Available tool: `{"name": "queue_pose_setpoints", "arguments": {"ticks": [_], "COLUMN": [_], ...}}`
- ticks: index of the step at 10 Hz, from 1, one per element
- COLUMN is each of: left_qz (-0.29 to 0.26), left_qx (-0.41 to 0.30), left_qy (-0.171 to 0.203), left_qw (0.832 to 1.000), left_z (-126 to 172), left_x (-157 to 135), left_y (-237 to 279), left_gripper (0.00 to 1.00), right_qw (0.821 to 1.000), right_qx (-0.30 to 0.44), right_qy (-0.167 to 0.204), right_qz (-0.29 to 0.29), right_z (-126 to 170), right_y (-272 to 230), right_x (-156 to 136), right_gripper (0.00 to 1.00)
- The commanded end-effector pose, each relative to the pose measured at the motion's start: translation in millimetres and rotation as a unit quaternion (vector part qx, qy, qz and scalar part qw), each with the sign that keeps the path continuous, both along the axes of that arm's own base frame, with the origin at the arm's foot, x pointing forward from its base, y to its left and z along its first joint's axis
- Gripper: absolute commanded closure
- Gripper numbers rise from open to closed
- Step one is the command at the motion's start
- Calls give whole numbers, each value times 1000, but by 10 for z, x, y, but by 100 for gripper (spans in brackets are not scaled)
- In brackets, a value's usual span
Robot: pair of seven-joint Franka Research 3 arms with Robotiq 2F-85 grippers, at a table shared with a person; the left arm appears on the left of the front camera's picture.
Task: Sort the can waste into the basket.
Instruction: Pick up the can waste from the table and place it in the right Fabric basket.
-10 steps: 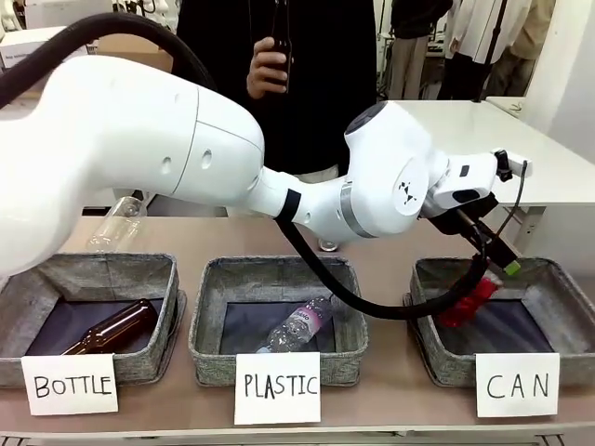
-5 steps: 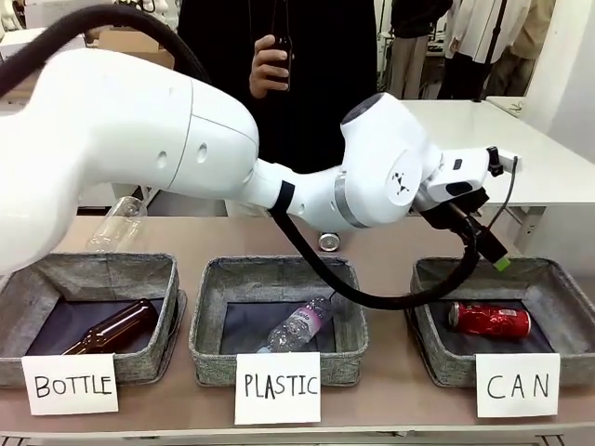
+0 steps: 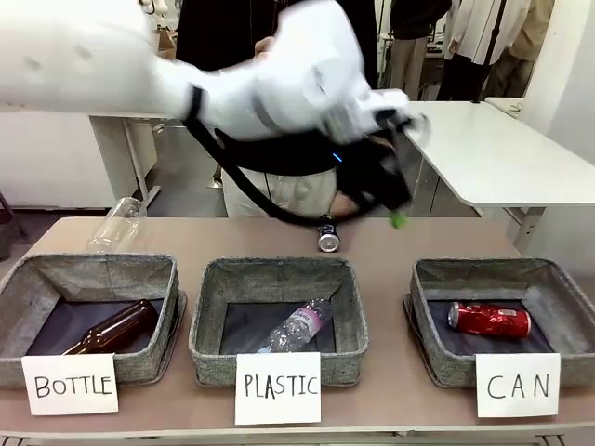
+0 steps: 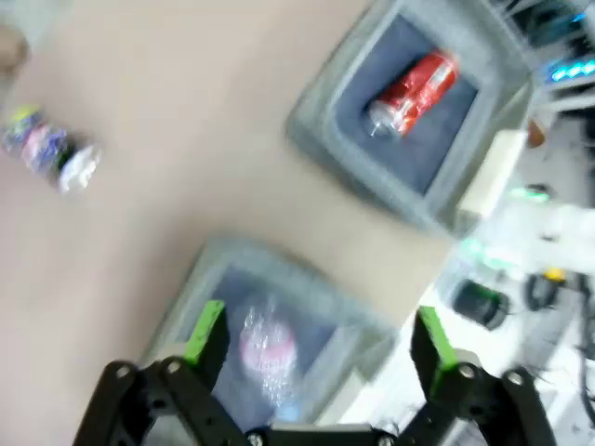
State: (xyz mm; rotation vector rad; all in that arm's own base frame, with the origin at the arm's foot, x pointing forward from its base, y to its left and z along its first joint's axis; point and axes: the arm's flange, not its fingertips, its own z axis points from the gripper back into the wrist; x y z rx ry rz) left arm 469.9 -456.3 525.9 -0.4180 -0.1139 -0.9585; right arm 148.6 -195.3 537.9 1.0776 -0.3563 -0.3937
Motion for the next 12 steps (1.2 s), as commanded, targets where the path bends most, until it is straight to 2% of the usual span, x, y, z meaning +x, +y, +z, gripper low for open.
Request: {"name": "queue_pose_setpoints", "arguments": {"ticks": [1, 2, 3, 4, 5, 7, 8, 9, 10, 11, 12], "left_qz": [67, 137, 189, 211, 209, 258, 266, 289, 288, 284, 284], "left_qx": [-46, -97, -152, -215, -281, -385, -417, -435, -435, -415, -415], "left_qy": [92, 97, 122, 136, 160, 177, 196, 209, 235, 200, 200], "left_qw": [993, 981, 962, 944, 923, 868, 847, 827, 820, 841, 841], "left_z": [140, 142, 164, 210, 225, 106, 20, -82, -207, 9, 9], "left_x": [54, 133, 168, 141, 73, -132, -212, -220, -144, -213, -213], "left_y": [1072, 1578, 2146, 2673, 3218, 4191, 4510, 4726, 4822, 4759, 4759], "left_gripper": [0, 0, 0, 0, 0, 0, 0, 0, 0, 0, 0], "right_qw": [999, 998, 996, 994, 993, 987, 986, 990, 986, 986, 986], "right_qx": [-1, -5, 6, 29, 35, 70, 75, 67, 59, 59, 59], "right_qy": [-22, -34, -49, -48, -42, -28, -25, -16, -32, -32, -32], "right_qz": [35, 59, 78, 89, 104, 144, 147, 122, 154, 154, 154], "right_z": [169, 283, 405, 468, 484, 433, 425, 423, 365, 365, 365], "right_y": [409, 732, 1086, 1377, 1665, 2149, 2279, 2347, 2268, 2268, 2268], "right_x": [633, 999, 1368, 1618, 1781, 2002, 2071, 2126, 1991, 1991, 1991], "right_gripper": [0, 0, 0, 0, 0, 0, 0, 0, 0, 0, 0]}}
